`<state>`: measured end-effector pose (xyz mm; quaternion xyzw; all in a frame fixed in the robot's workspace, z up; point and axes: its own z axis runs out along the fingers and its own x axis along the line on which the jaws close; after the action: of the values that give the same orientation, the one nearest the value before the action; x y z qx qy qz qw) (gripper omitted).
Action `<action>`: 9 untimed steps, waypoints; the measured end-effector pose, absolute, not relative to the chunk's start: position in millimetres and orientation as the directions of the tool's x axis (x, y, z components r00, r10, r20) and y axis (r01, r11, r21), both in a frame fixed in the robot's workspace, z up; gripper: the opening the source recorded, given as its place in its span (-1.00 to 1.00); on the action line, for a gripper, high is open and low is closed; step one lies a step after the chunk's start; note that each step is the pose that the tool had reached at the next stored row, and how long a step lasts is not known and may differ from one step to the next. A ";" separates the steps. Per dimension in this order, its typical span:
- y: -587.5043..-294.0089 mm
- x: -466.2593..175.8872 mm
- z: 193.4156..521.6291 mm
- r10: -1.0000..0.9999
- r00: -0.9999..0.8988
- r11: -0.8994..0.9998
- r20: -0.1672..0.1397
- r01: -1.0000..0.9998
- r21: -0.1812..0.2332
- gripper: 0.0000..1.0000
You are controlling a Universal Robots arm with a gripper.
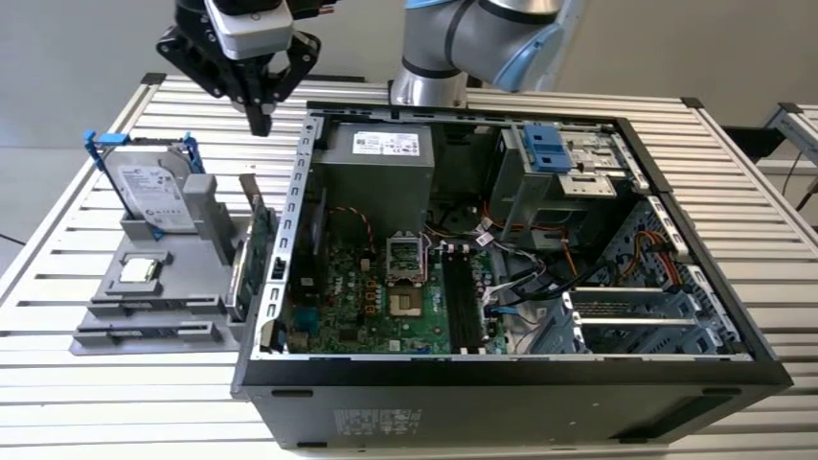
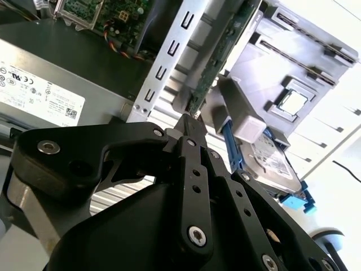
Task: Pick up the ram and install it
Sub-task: 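Reach for the ram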
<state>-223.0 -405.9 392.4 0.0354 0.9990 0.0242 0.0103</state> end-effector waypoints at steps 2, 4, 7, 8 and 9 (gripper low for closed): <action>-406.0 -224.2 392.4 0.071 -0.997 0.996 -0.019 0.070 0.049 -1.00; -406.1 -225.3 392.4 0.071 -0.997 0.996 -0.019 0.070 0.049 -1.00; -406.3 -227.3 392.4 0.071 -0.997 0.996 -0.019 0.070 0.049 -1.00; -406.3 -228.1 392.4 0.071 -0.997 0.996 -0.019 0.070 0.049 -1.00; -406.4 -229.1 392.4 0.071 -0.997 0.996 -0.019 0.070 0.049 -1.00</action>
<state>-229.1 -406.4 392.4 0.0353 0.9990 0.0242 0.0104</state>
